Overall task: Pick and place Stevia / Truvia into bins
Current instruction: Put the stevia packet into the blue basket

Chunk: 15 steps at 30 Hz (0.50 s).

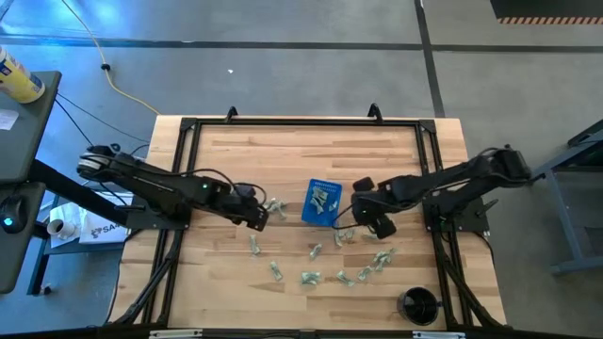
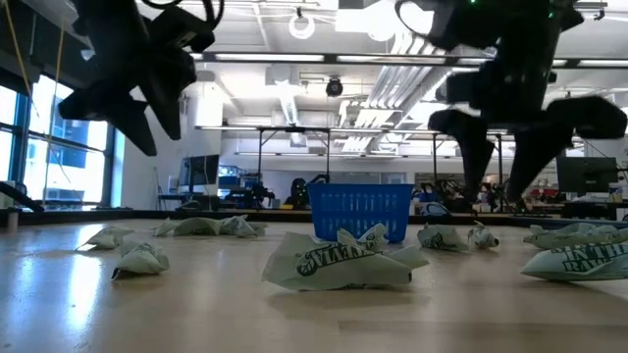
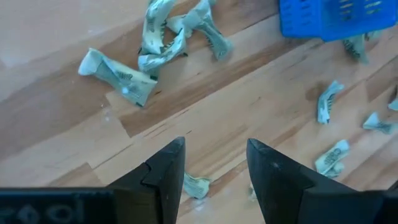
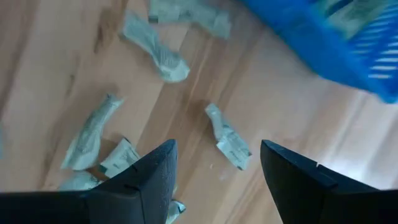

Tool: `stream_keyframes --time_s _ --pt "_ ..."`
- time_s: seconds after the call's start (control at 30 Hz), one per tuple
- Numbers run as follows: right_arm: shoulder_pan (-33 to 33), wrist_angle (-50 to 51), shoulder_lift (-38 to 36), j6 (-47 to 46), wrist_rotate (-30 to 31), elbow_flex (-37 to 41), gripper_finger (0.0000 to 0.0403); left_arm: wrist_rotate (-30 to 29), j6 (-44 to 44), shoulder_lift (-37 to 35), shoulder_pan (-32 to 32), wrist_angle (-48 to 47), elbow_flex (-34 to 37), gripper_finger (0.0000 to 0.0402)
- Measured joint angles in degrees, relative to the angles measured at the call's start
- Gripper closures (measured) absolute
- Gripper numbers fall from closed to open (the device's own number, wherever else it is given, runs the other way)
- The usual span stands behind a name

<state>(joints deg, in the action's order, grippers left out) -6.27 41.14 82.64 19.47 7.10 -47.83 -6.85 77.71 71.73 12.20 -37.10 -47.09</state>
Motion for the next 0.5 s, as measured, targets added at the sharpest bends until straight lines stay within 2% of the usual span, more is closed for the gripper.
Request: stream_keyframes --time_s 0.17,0.3,0.5 --pt "1.3 -1.4 5.9 0.0 0.0 0.0 0.018 -0.5 0.6 -1.2 0.8 -0.8 0.6 0.0197" --pt "2.9 -4.4 7.7 0.1 -0.3 0.0 0.0184 -1.2 -0.7 -1.2 0.6 -0.6 0.6 0.0197" --pt "6.8 -3.6 9.4 0.1 -5.4 0.0 0.0205 -1.3 -2.5 -1.2 0.6 -1.5 0.6 0.0197"
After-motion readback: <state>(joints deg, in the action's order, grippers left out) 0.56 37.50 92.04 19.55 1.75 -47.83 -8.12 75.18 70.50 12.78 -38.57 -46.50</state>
